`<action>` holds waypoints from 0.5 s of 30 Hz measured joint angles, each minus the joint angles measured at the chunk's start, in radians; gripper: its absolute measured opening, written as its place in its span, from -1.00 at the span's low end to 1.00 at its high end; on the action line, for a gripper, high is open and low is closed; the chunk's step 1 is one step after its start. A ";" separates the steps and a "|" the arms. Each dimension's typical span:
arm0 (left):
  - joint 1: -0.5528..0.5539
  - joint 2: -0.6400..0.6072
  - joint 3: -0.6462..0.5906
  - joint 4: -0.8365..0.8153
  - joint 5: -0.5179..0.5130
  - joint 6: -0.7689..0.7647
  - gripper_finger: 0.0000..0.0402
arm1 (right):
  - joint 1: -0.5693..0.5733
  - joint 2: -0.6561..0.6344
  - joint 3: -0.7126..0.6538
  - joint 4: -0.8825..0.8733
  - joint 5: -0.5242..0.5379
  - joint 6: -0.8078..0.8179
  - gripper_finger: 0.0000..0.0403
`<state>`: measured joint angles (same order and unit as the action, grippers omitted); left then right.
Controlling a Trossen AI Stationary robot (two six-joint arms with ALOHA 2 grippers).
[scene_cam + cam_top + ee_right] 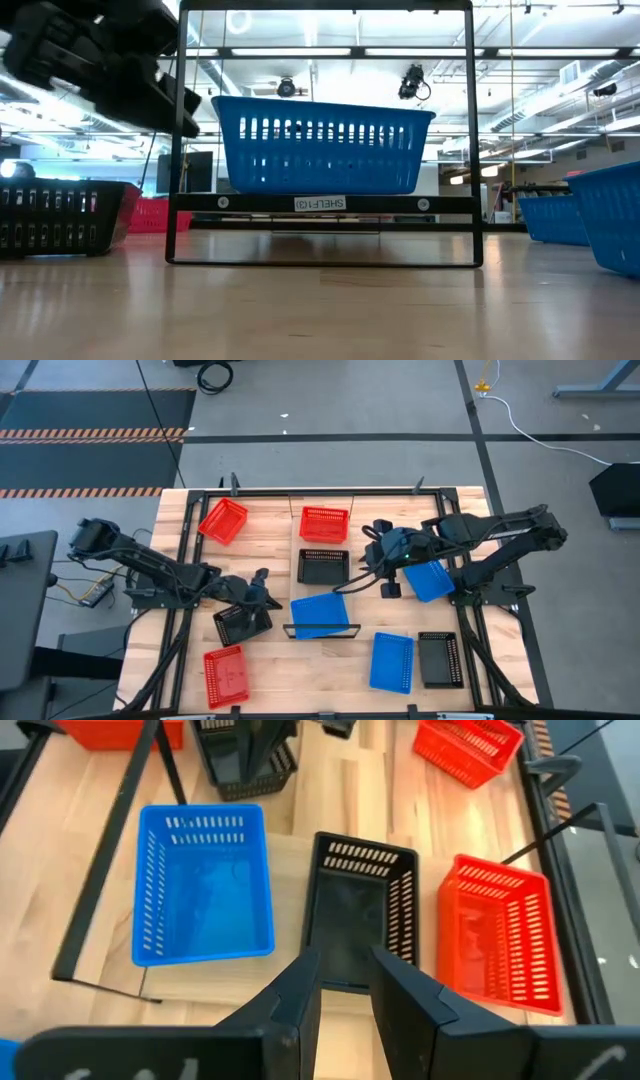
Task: Stack baskets on shelf by color
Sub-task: Adjust the blue bin on the shelf
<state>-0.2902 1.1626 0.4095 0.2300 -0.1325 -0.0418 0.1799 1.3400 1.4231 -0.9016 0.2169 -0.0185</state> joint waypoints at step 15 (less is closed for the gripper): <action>0.036 0.109 0.002 0.122 0.085 -0.024 -0.89 | 0.000 -0.001 0.000 -0.004 0.003 0.001 -0.54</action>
<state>-0.2543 1.2717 0.4110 0.3521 -0.0475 -0.0660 0.1799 1.3392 1.4231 -0.9052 0.2195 -0.0179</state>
